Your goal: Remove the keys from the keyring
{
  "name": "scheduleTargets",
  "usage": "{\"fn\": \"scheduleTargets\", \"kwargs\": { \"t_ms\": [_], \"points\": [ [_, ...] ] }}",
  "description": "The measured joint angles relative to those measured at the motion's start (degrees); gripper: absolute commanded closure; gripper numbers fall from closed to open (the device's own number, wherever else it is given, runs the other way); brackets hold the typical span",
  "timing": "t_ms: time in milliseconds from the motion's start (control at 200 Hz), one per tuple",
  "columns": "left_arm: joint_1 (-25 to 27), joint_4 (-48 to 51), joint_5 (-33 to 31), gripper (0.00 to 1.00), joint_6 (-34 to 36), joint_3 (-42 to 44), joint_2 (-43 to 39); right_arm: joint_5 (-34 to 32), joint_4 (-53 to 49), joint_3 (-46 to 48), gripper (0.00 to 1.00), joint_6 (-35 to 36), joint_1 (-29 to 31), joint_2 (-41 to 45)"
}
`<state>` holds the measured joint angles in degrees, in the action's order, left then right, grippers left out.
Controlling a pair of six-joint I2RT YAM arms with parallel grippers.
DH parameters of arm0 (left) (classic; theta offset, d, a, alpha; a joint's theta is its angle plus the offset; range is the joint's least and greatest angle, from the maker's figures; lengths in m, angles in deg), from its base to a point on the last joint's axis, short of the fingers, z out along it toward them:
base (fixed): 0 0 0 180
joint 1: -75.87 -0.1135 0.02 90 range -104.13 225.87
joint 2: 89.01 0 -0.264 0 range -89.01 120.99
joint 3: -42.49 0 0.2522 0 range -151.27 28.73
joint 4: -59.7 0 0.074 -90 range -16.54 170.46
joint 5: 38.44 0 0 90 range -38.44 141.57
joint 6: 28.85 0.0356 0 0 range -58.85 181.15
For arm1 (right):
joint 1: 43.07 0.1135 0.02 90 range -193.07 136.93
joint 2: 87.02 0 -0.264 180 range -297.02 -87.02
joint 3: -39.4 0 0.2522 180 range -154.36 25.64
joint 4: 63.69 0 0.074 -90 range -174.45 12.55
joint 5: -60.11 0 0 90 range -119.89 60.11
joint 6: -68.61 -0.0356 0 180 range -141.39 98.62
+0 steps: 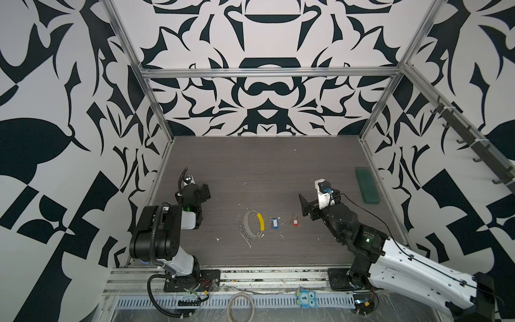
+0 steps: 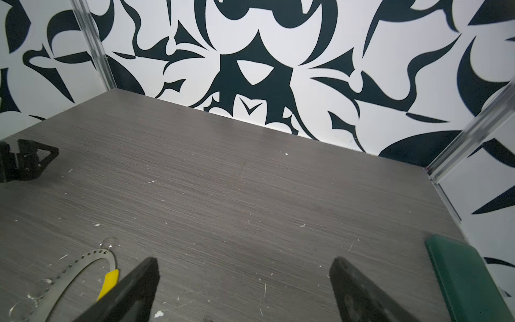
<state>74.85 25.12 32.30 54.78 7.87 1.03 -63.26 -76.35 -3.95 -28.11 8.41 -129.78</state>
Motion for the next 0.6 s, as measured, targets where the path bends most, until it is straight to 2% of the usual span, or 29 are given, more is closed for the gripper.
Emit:
{"fn": "scheduleTargets", "kwargs": {
  "t_ms": [130,215,395,600],
  "points": [
    [-1.42,-2.89,1.49,0.01,-0.28,0.00,-0.09,-0.98,4.52,1.16,0.00,1.68,-2.08,-2.64],
    [-1.51,-3.54,2.12,0.01,-0.46,0.00,-0.09,-0.72,8.90,3.54,0.00,2.67,-5.90,-3.21],
    [-1.49,-4.61,2.73,0.01,-0.66,0.02,-0.09,1.22,15.50,6.71,0.01,3.82,-20.09,-5.05],
    [-1.49,-4.63,2.80,0.01,-0.68,0.02,-0.09,5.40,21.97,6.78,0.01,4.44,-34.38,-15.63]
  ]
}}
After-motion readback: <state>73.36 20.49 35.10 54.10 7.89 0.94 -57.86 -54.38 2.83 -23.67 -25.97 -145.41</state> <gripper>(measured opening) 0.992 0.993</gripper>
